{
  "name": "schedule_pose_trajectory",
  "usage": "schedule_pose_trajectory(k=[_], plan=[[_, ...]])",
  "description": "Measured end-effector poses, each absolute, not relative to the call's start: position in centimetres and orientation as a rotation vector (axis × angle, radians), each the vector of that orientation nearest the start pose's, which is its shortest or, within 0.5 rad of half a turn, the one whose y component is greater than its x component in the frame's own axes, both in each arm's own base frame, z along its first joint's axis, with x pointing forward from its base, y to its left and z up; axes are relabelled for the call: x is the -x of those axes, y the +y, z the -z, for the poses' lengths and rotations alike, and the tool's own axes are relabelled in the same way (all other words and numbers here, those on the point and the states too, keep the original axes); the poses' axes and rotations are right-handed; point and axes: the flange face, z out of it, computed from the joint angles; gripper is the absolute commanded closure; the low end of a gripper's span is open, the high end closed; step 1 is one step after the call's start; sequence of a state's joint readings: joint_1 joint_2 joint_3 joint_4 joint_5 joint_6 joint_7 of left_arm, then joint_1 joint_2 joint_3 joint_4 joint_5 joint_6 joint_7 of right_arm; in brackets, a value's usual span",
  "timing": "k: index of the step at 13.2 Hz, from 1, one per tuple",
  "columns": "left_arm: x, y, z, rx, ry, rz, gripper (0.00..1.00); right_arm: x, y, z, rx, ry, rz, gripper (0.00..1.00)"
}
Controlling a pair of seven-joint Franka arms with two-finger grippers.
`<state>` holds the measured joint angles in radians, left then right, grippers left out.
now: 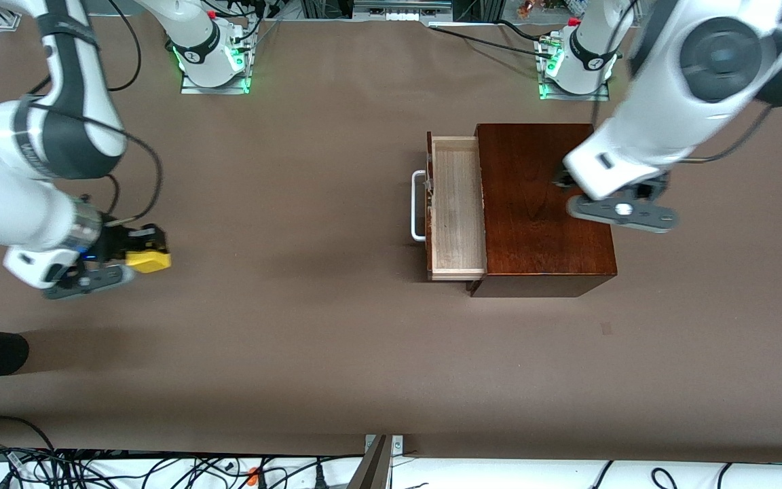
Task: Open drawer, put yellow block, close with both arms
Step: 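Lift the yellow cube with the right gripper while the left gripper withdraws, then lower the yellow cube into the open drawer with the right gripper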
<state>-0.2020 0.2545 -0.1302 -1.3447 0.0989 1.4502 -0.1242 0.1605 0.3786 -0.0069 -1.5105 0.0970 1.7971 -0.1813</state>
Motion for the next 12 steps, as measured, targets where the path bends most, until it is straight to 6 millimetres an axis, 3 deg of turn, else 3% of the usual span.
schedule_pose_trajectory(k=[3, 8, 10, 12], plan=[[-59.9, -12.9, -57.9, 3.042, 0.207, -0.197, 0.0, -63.4, 22.3, -44.7, 2.926, -0.73, -0.084, 0.94], [-61.1, -9.4, -58.3, 3.083, 0.185, -0.118, 0.0, -58.7, 41.0, -45.5, 2.825, -1.168, 0.045, 0.93], [-60.6, -7.1, -59.3, 3.089, 0.136, -0.068, 0.0, -57.3, 45.4, -45.2, 2.791, -1.266, 0.098, 0.93], [-58.6, -6.5, -60.1, 3.094, 0.134, -0.016, 0.0, -56.1, 49.3, -44.6, 2.752, -1.351, 0.146, 0.94]])
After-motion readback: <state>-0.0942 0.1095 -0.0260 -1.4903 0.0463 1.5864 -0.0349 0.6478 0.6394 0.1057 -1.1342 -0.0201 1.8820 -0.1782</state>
